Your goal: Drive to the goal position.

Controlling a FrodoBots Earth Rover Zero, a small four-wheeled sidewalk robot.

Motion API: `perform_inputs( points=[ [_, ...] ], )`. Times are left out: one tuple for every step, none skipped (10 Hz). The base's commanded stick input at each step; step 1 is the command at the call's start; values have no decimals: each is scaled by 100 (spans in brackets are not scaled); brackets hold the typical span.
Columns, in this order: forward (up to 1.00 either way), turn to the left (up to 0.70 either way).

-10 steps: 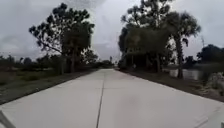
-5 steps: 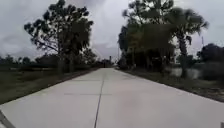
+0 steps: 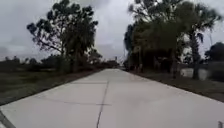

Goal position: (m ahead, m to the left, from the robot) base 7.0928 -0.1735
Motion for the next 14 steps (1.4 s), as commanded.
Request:
perform_inputs(
  points=[
    [85,0],
    [85,0],
    [85,0],
    [85,0],
    [85,0],
    [85,0],
    [85,0],
    [85,0],
    [85,0],
    [85,0],
    [85,0],
    [85,0],
    [85,0],
    [85,0]
  ],
)
